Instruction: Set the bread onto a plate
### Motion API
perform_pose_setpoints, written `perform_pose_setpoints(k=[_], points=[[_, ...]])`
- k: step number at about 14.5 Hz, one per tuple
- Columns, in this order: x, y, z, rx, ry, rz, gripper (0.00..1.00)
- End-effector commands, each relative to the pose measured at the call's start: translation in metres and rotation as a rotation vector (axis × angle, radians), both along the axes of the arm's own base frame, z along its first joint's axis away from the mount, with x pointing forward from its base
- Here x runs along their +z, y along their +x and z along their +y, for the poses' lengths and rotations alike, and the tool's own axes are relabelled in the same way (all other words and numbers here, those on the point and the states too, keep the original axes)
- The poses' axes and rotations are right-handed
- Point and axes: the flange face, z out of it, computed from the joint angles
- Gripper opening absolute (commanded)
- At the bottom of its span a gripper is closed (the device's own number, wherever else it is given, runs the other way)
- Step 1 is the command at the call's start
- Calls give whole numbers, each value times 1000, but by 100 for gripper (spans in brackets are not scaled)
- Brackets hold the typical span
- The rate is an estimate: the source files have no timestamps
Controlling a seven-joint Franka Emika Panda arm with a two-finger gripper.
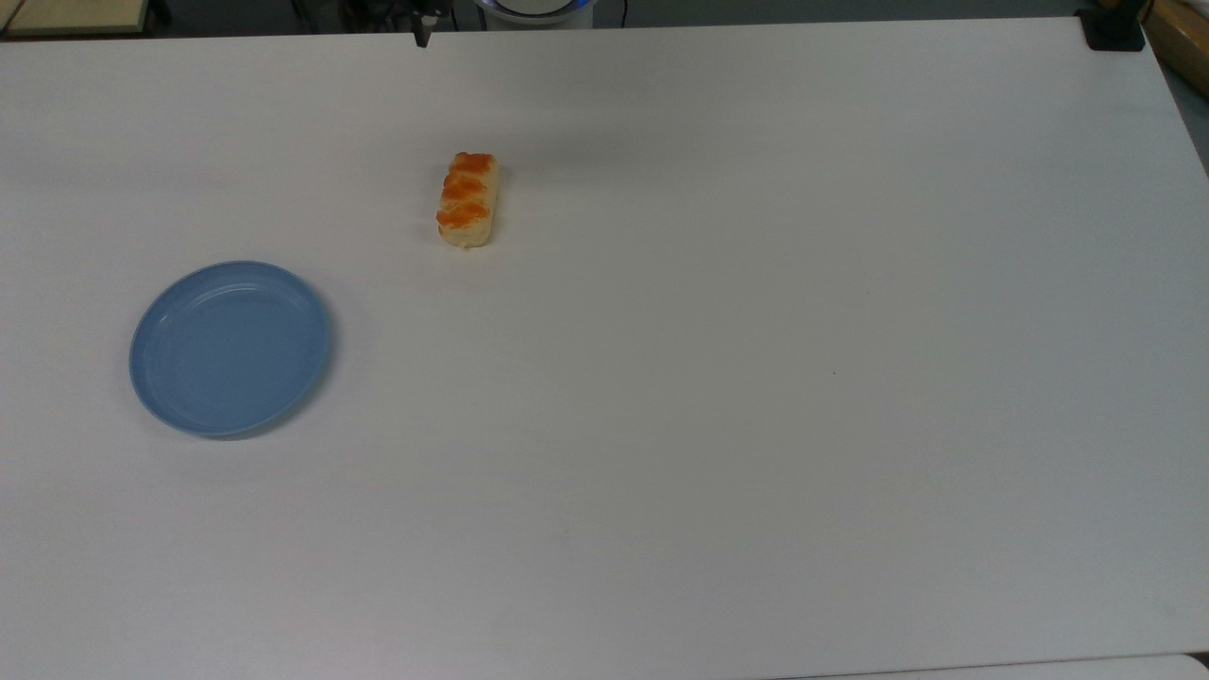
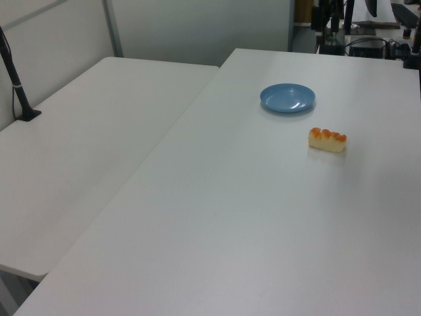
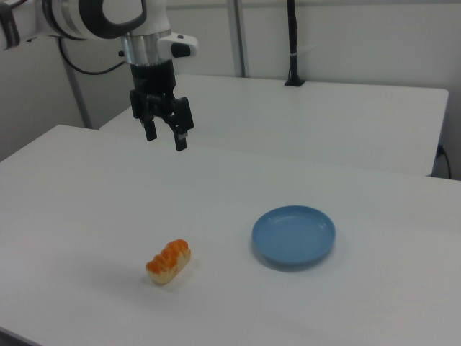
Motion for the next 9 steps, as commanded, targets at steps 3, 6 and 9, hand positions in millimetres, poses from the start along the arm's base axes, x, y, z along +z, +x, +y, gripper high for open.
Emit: perform_pose_setpoints(k=[3,6,9], points=[[4,-1,-10,9,-3,-15,100],[3,-1,-11,5,-3,-16,100],[3,-1,-11,10,-3,-18,100]])
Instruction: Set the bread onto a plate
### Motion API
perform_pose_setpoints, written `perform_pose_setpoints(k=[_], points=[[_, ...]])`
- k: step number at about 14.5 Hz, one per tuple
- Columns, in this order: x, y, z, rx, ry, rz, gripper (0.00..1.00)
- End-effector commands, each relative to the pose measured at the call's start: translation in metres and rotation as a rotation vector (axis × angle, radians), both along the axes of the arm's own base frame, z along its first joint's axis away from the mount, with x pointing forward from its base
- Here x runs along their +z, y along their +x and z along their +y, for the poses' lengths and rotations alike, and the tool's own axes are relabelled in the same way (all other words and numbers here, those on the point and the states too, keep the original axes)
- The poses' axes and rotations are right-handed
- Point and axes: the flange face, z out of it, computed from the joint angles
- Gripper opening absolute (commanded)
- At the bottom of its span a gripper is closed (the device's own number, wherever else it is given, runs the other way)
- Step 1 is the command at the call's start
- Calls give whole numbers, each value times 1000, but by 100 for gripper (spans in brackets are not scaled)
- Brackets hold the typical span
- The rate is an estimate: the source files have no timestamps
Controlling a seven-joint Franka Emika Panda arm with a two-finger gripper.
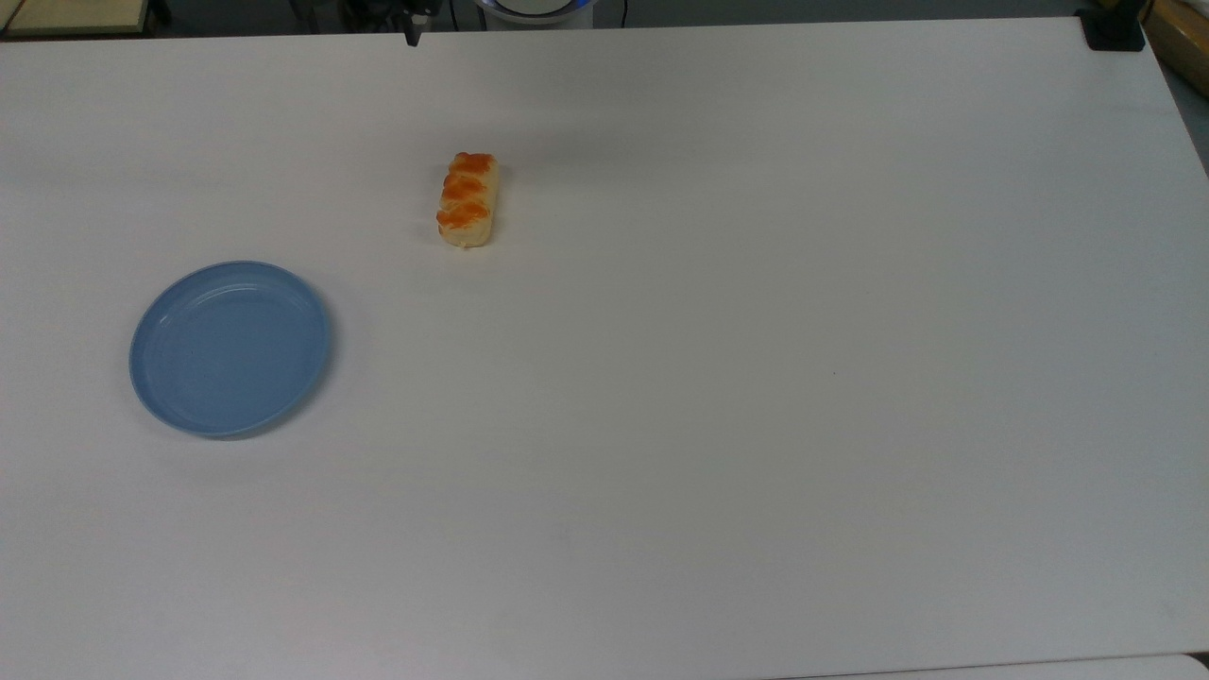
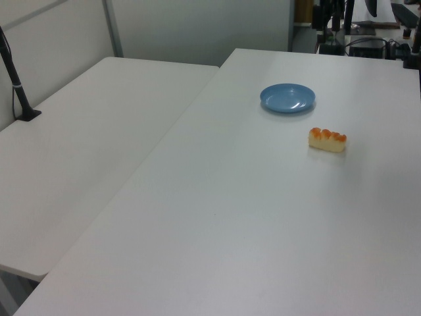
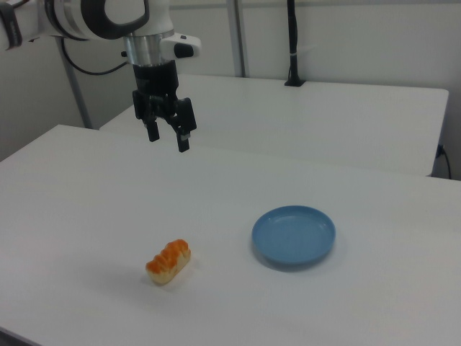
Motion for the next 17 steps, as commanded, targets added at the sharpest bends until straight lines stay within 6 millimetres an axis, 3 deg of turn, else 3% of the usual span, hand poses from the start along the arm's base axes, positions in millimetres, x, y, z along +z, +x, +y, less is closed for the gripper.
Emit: perform_pose_setpoints(k=[1,10,14,17], points=[[3,1,-4,19,-3,-18,100],[2,-1,-3,43,3,-14,100],[-17,-6,2,55,17,20,100],[-27,-26,3,73,50,-36,100]])
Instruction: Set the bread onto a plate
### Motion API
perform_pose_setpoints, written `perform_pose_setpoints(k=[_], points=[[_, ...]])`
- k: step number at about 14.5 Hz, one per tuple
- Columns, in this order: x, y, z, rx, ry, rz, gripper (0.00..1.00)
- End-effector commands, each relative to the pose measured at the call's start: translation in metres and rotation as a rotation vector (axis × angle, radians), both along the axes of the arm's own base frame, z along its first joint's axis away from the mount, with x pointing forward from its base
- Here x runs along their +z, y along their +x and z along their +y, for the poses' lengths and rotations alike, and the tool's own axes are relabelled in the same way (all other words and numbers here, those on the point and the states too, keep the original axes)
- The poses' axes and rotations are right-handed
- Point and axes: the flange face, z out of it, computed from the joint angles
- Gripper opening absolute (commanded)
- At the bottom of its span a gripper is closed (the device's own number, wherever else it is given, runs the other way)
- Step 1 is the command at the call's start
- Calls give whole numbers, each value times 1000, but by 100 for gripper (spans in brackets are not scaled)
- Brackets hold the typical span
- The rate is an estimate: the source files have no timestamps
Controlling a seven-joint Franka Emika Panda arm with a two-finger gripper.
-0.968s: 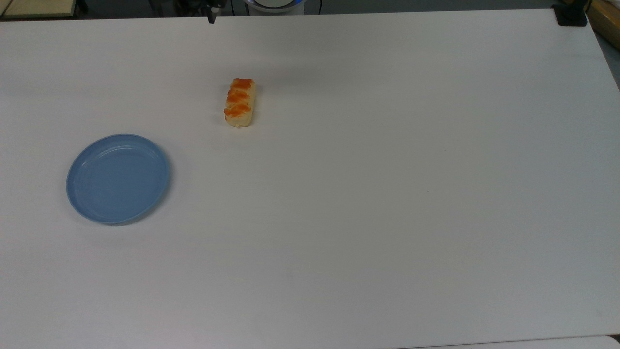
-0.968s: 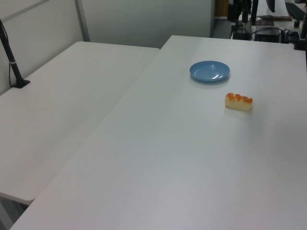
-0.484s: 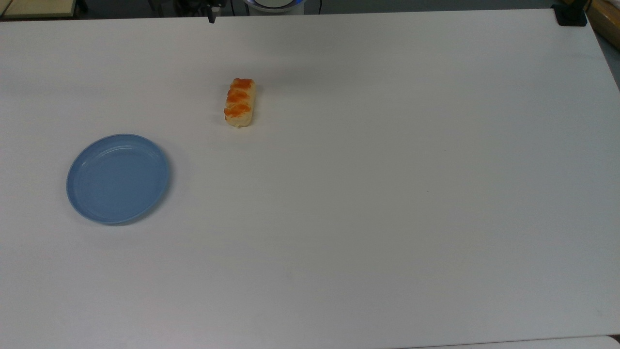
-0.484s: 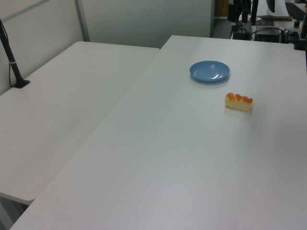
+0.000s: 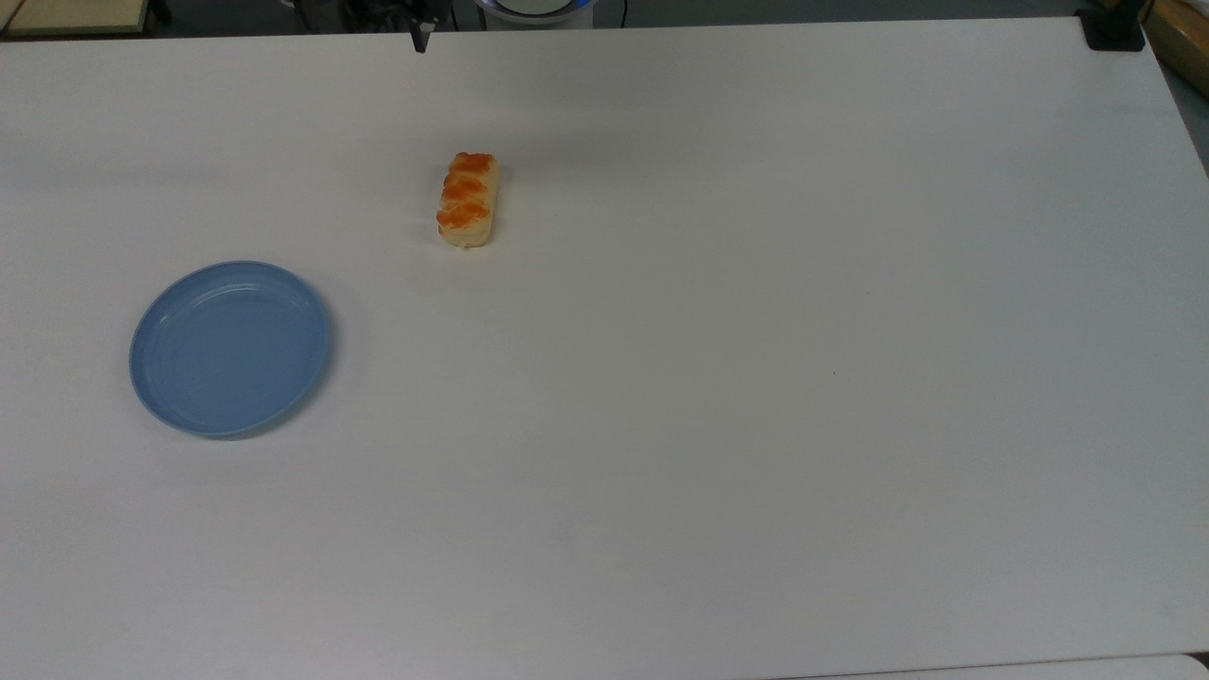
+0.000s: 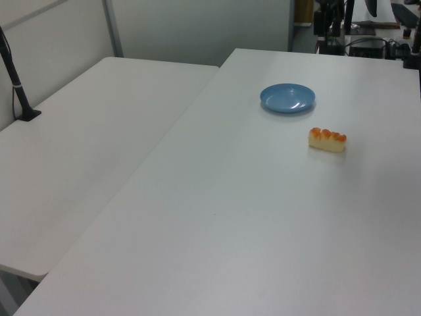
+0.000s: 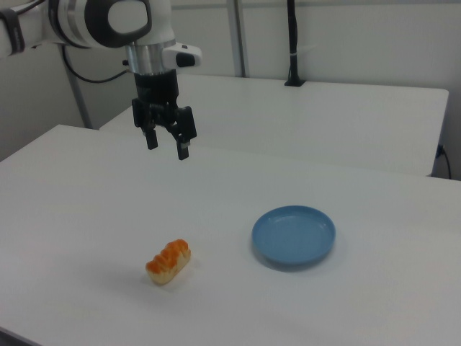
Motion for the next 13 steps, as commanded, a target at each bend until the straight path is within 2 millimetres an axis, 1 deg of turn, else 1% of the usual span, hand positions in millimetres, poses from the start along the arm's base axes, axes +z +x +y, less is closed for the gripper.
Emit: perform_pose_setpoints(k=[1,3,5,6,7,9,12,13], points=[[-21,-29,2,49,45,-66,100],[-45,-27,2,54,41,-67,100],[-62,-28,4,72,42,-59,100],[-76,-28,7,80,41,-58,100],[-93,-30,13,87,37,-58,100],[-116,-33,28,111,33,-46,100],[-158,-40,36,139,14,-34,100],[-174,-42,44,161,4,-28,100]])
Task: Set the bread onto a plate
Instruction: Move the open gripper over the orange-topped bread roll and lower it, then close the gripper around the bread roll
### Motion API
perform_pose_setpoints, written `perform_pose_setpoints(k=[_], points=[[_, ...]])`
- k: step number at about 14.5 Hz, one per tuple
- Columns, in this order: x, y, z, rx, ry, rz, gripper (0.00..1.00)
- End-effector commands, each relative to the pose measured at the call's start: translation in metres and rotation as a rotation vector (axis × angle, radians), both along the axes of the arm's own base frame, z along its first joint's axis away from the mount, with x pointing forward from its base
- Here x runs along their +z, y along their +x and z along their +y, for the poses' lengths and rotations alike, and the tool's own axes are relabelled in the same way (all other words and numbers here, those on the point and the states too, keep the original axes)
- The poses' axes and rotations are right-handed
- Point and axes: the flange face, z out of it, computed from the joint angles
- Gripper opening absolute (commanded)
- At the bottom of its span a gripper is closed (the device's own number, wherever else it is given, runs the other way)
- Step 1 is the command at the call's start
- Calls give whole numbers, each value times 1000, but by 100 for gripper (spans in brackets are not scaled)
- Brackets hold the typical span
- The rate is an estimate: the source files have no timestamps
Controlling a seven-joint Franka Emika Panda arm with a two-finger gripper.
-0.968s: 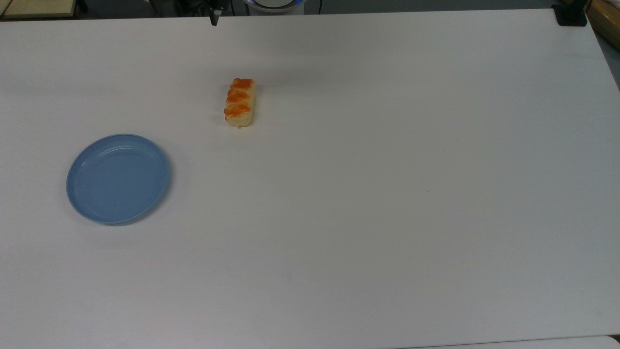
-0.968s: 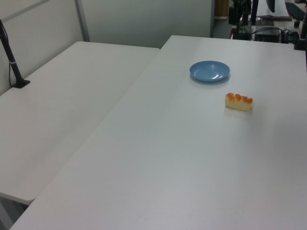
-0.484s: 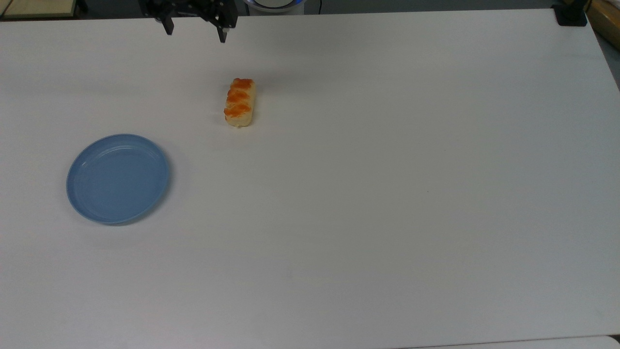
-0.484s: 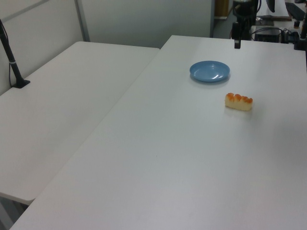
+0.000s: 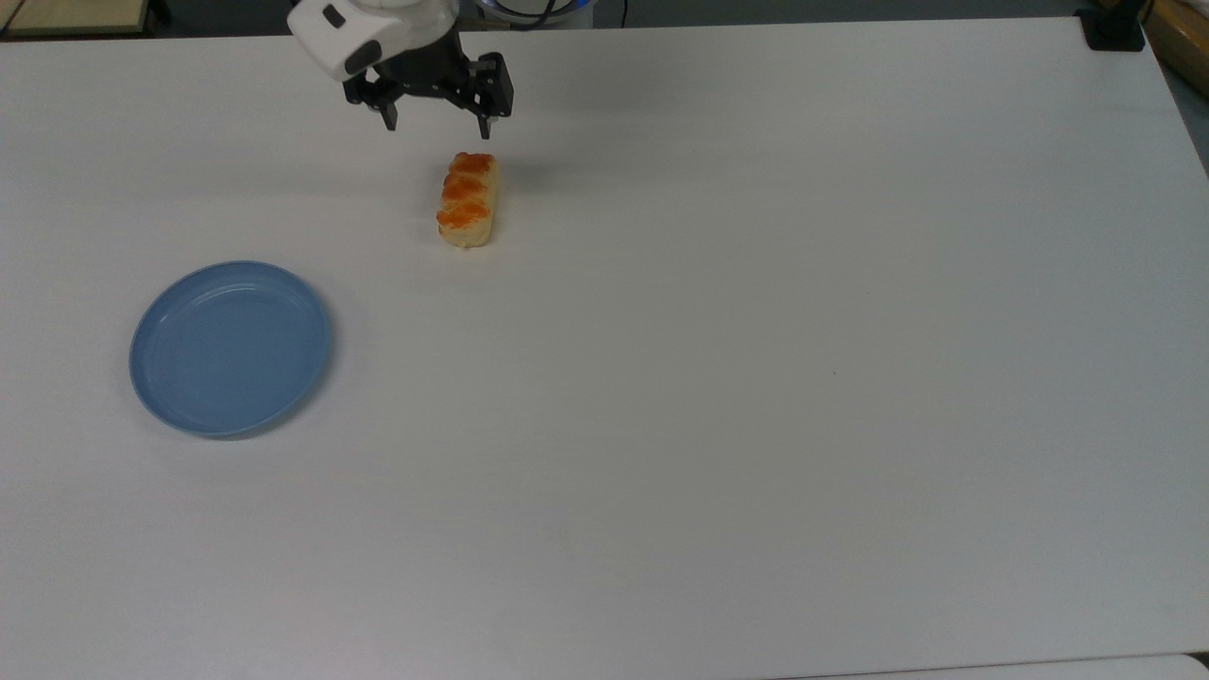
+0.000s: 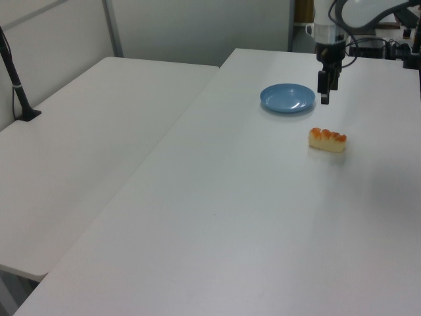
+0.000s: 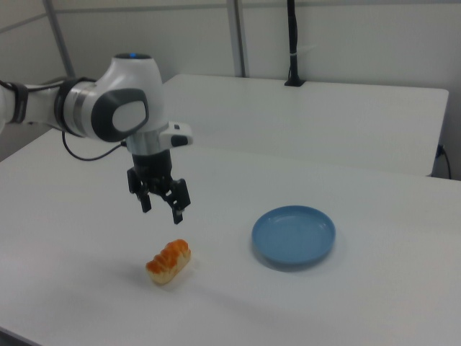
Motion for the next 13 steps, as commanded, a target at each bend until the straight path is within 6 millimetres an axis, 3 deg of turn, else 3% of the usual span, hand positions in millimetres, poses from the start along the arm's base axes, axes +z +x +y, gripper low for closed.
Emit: perform_pose_setpoints(k=[1,5,9,13], points=[[-40,-15,17,60,-27,-8,100],[-93,-5,14,62,-52,20,98],[-111,-5,15,67,-57,3,98],[-138,-4,29,61,-75,16,93]])
